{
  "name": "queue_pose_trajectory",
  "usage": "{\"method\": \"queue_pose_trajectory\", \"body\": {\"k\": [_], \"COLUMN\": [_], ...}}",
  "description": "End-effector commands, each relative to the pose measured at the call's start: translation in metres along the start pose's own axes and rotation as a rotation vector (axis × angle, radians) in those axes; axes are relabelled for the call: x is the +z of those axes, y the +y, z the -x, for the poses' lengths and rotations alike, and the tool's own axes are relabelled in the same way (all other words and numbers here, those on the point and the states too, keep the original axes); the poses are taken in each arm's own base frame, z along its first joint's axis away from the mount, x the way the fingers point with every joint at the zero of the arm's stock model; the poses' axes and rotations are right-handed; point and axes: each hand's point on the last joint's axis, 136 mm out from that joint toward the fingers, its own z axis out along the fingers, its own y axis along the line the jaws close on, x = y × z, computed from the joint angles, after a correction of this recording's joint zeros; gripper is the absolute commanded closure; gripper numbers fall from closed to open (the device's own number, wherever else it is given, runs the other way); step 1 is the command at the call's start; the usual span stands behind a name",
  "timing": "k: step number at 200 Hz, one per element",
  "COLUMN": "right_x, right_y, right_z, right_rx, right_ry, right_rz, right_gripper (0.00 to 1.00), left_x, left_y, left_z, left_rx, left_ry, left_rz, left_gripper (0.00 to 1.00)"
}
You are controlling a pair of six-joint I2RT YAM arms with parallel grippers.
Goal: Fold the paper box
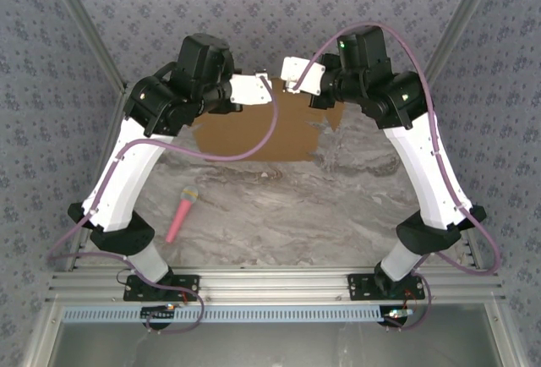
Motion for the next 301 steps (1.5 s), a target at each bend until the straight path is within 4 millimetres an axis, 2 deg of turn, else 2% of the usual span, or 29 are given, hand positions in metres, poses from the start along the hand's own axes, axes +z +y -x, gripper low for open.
{"method": "queue_pose_trajectory", "body": {"k": [1,12,26,42,60,84,128,132,156,198,221,265,301], "right_x": [-0.004,-0.007,-0.012,-0.018,-0.027,-0.041,-0.062,-0.064,-0.071,-0.083,-0.087,-0.088,-0.086], "right_y": [0.003,0.001,0.001,0.002,0.001,0.001,-0.005,-0.006,-0.005,-0.005,-0.005,-0.004,-0.004], "right_z": [-0.008,-0.011,-0.014,-0.016,-0.021,-0.029,-0.047,-0.049,-0.053,-0.054,-0.054,-0.052,-0.056], "right_rx": [-0.013,0.007,0.031,0.060,0.101,0.172,0.291,0.298,0.324,0.337,0.343,0.358,0.369], "right_ry": [0.013,0.007,-0.006,-0.025,-0.043,-0.072,-0.101,-0.102,-0.112,-0.155,-0.173,-0.210,-0.213], "right_rz": [0.026,0.024,0.021,0.015,-0.001,-0.015,-0.053,-0.056,-0.059,-0.067,-0.065,-0.059,-0.062], "right_gripper": [0.96,0.99,1.00,1.00,1.00,1.00,1.00,1.00,1.00,1.00,1.00,1.00,1.00], "left_x": [-0.022,-0.023,-0.028,-0.037,-0.049,-0.059,-0.066,-0.059,-0.051,-0.022,-0.014,-0.007,-0.011], "left_y": [0.013,0.014,0.018,0.025,0.031,0.040,0.043,0.038,0.034,0.039,0.039,0.037,0.036], "left_z": [0.007,0.008,0.009,0.009,0.004,-0.014,-0.065,-0.072,-0.097,-0.116,-0.109,-0.096,-0.088], "left_rx": [-0.011,-0.026,-0.057,-0.111,-0.198,-0.352,-0.626,-0.652,-0.753,-0.833,-0.840,-0.835,-0.826], "left_ry": [-0.055,-0.064,-0.085,-0.126,-0.179,-0.239,-0.360,-0.356,-0.382,-0.429,-0.490,-0.583,-0.635], "left_rz": [0.056,0.061,0.075,0.086,0.086,0.086,0.091,0.076,0.057,-0.010,-0.083,-0.177,-0.234], "left_gripper": [0.97,0.85,0.63,0.48,0.37,0.28,0.20,0.19,0.15,0.13,0.14,0.34,0.58]}}
